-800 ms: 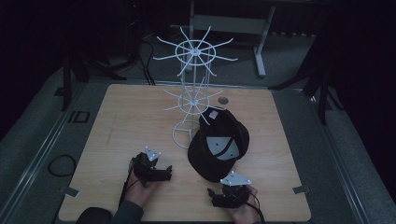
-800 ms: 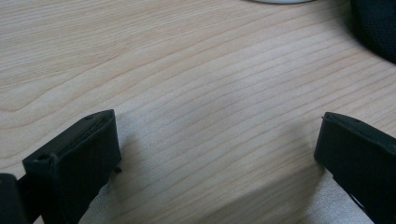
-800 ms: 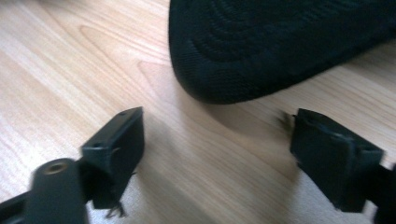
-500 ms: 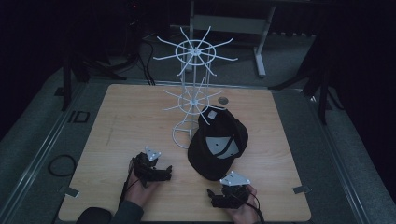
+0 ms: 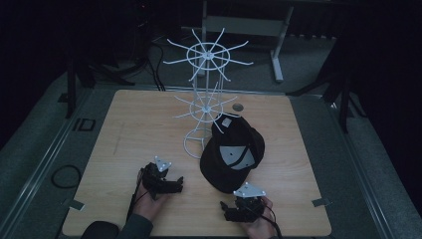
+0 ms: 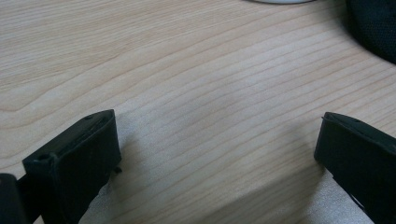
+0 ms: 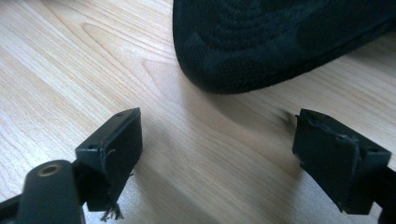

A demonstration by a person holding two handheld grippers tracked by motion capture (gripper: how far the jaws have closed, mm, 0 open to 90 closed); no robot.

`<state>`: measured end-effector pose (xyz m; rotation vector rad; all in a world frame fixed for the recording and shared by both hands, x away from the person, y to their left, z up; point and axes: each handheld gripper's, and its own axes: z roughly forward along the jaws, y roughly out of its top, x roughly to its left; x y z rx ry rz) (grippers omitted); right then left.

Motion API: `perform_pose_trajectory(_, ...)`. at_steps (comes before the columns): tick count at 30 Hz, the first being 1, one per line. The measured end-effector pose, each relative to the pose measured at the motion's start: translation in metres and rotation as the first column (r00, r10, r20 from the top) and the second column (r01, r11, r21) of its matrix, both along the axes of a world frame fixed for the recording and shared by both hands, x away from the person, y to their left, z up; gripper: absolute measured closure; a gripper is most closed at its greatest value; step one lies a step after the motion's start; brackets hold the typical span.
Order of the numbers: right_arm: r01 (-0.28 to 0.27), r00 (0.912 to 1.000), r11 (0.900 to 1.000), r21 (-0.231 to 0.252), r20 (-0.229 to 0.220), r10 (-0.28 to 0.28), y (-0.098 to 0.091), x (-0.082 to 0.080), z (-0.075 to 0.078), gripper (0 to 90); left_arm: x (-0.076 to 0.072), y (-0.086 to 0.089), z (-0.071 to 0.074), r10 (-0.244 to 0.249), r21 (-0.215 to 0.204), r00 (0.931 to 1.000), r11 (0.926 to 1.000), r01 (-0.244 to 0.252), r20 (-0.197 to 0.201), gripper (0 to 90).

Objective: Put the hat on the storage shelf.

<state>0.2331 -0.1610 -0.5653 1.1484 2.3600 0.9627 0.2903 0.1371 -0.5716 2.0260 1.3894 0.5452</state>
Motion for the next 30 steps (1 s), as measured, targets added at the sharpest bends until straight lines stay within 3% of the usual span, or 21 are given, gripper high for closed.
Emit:
perform_pose_trajectory(7,0.01,0.9984,0.9962,0.087,-0.056,-0.005,-0.003,0.001,0.004,24.8,0.0,0.0,0.0,0.0,0.0,1.0,1.0,0.0,0.0,0.1)
perform_pose_trajectory(13,0.023,0.9988,0.9886,0.149,-0.046,-0.016,-0.004,0.006,0.009,31.7,0.0,0.0,0.0,0.0,0.0,1.0,1.0,0.0,0.0,0.2)
perform_pose_trajectory(23,0.04,0.9989,0.986,0.162,-0.033,-0.035,-0.006,0.017,0.018,43.1,0.0,0.0,0.0,0.0,0.0,1.0,1.0,0.0,0.0,0.2)
perform_pose_trajectory(30,0.053,0.9979,0.9729,0.225,-0.049,-0.043,-0.009,0.029,0.02,47.1,0.0,0.0,0.0,0.0,0.0,1.0,1.0,0.0,0.0,0.1)
